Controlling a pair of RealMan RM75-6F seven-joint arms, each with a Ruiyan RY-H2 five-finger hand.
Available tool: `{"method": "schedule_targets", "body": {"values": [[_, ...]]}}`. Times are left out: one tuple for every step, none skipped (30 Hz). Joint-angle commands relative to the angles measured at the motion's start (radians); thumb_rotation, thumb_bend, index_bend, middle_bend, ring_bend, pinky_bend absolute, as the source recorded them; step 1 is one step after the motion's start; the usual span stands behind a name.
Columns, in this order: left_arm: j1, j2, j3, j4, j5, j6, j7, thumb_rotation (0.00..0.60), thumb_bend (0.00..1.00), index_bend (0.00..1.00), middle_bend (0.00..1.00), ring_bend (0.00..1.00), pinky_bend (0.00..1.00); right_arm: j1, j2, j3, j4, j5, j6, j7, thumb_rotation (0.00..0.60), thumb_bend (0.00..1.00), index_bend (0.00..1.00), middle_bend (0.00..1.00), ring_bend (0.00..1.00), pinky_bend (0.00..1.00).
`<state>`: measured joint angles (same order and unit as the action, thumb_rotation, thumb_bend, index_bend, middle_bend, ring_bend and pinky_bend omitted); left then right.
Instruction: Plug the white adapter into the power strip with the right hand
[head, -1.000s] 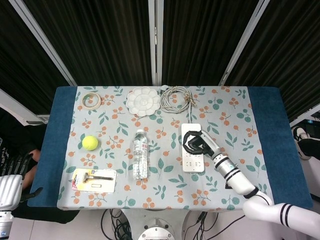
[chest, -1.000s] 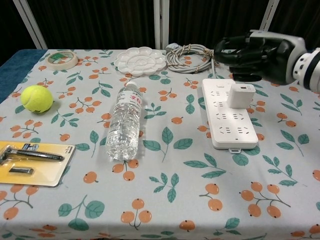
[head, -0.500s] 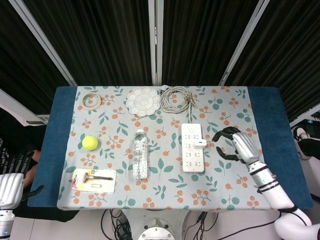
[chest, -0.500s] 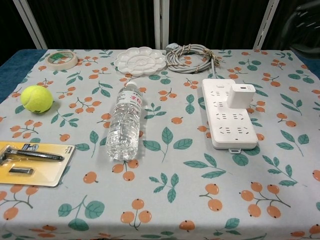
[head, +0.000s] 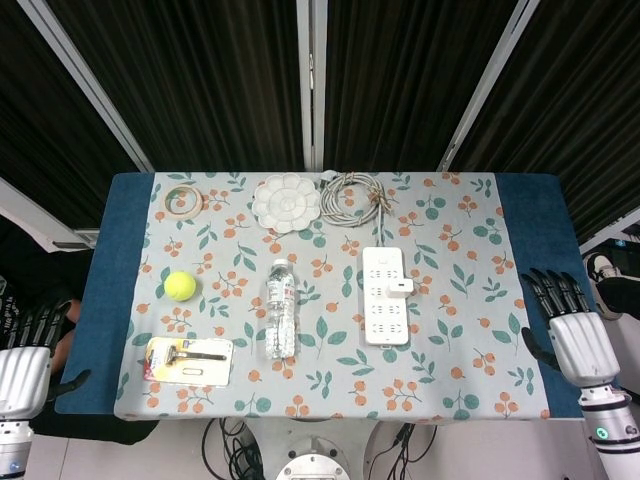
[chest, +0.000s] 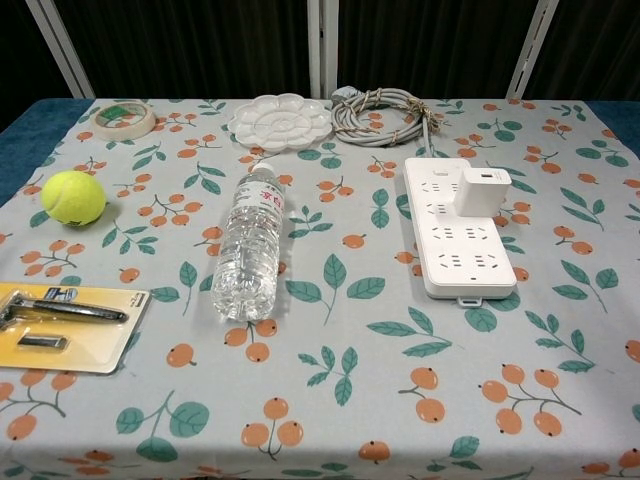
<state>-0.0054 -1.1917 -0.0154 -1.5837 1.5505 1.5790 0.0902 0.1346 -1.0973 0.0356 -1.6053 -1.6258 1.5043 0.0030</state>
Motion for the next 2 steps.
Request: {"method": "schedule_targets", "body": {"values": [[-0.001, -0.002, 0.0, 0.0, 0.0, -0.001, 0.002, 0.6, 0.08, 0.06, 0.0, 0.0, 0.0, -0.009, -0.005, -0.01, 0.011, -0.011, 0.009, -0.001, 0.6, 0.33, 0.0, 0.05, 0.0, 0.0], [-0.001, -0.003, -0.001, 0.0, 0.0, -0.001, 0.003, 0.6, 0.08, 0.06, 0.0, 0.0, 0.0, -0.009, -0.005, -0.012, 0.009, -0.01, 0.004, -0.006, 0.6, 0.33, 0.0, 0.05, 0.0, 0.0]]}}
